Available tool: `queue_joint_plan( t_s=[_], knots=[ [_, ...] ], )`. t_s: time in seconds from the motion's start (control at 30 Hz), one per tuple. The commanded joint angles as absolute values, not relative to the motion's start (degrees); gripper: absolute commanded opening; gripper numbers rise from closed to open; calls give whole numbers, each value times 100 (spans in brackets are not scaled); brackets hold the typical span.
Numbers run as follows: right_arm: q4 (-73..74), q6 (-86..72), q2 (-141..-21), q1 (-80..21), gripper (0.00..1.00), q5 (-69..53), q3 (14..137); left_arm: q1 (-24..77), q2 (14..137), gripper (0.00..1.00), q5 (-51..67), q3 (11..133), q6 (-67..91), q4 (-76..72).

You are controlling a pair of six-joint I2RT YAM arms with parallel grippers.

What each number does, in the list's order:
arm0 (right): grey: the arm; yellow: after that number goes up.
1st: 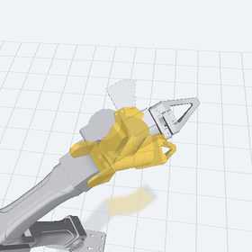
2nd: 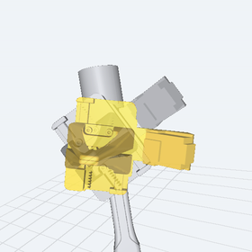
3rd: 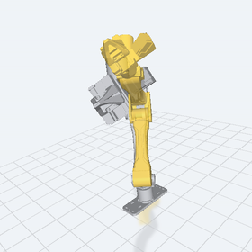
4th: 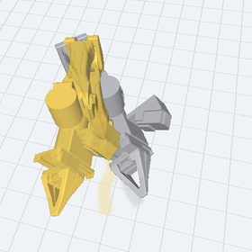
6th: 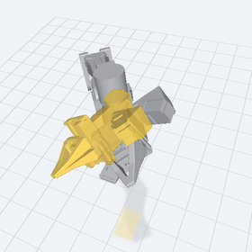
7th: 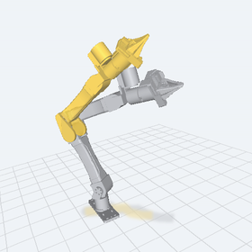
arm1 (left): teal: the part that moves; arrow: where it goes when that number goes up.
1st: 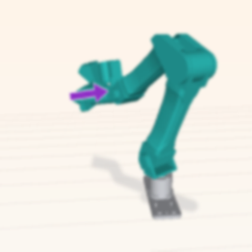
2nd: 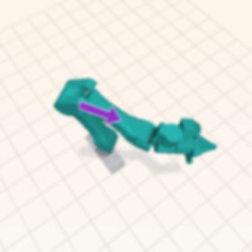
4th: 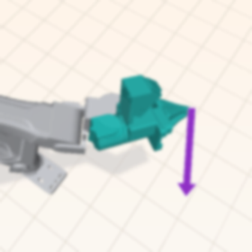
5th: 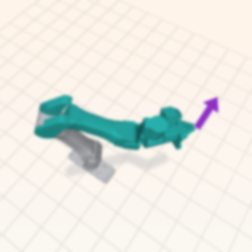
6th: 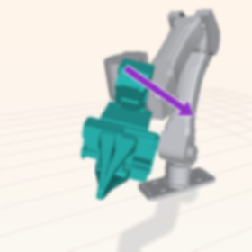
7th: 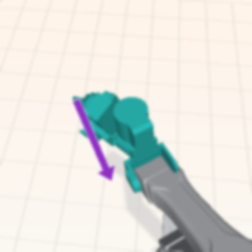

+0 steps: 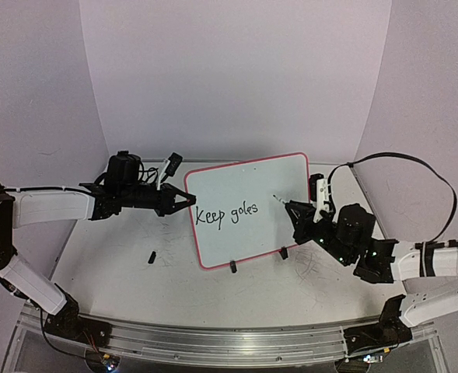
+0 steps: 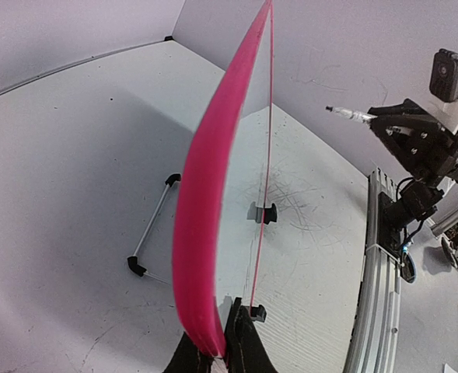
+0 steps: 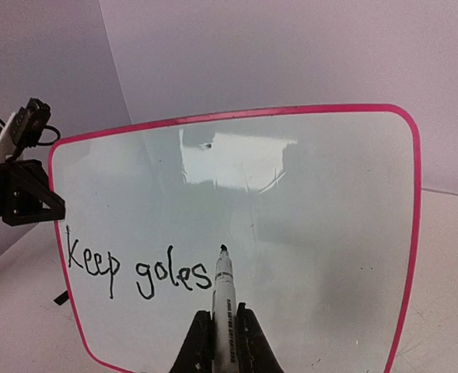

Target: Write a sentence on the whiteboard

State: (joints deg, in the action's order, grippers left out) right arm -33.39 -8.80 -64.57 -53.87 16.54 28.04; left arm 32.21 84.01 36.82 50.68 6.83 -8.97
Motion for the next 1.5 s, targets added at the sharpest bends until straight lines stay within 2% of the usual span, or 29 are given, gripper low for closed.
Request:
queue_joint_plan(
  t_s=[0.0,1.1,1.47],
  knots=[
    [-3474,-498,-6791,-5381,0,1578,3079,3138,8328,0,2783,5216,114,-816],
    [-3332,-523,-7224,-5385,0,1202,3114,3139,8394,0,2677,5264,114,-749],
    [-3357,-465,-7254,-5387,0,1730,3090,3137,8394,0,2671,5246,114,-751]
  ],
)
